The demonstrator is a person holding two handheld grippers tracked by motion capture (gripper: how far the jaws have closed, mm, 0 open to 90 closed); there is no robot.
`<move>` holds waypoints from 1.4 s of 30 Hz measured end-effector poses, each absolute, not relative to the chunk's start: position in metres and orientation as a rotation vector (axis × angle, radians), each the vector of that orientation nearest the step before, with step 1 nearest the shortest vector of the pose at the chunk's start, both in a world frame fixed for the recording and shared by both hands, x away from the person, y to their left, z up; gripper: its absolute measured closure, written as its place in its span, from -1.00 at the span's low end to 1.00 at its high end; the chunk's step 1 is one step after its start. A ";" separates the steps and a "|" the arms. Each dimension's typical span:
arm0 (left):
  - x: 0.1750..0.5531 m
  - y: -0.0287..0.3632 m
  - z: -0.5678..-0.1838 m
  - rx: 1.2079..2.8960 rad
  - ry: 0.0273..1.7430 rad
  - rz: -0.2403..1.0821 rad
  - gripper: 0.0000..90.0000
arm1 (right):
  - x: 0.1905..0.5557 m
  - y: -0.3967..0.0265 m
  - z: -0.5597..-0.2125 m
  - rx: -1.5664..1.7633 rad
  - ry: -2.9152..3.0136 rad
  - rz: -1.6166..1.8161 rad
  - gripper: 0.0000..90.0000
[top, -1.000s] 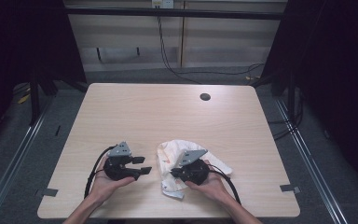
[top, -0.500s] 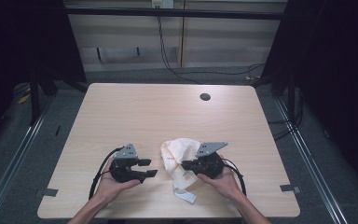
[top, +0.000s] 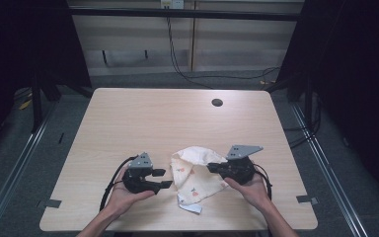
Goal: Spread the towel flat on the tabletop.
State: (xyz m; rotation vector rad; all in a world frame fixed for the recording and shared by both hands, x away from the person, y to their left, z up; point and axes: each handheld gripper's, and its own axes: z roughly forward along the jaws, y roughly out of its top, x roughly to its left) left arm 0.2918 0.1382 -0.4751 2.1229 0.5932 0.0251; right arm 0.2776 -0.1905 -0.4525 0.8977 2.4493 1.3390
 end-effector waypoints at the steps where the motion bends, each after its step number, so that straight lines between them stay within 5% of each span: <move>1: 0.292 0.138 -0.475 2.124 0.591 0.023 0.07 | 0.277 -0.196 -0.453 0.908 2.443 1.333 0.93; 23: 0.297 0.106 -0.474 2.149 0.507 0.020 0.23 | 0.272 -0.272 -0.445 1.088 2.261 1.323 0.93; 34: 0.294 0.082 -0.484 2.187 0.393 -0.029 0.49 | 0.278 -0.286 -0.459 1.154 2.242 1.290 0.93; 42: 0.288 0.069 -0.498 2.253 0.329 -0.036 0.49 | 0.279 -0.285 -0.463 1.165 2.249 1.292 0.93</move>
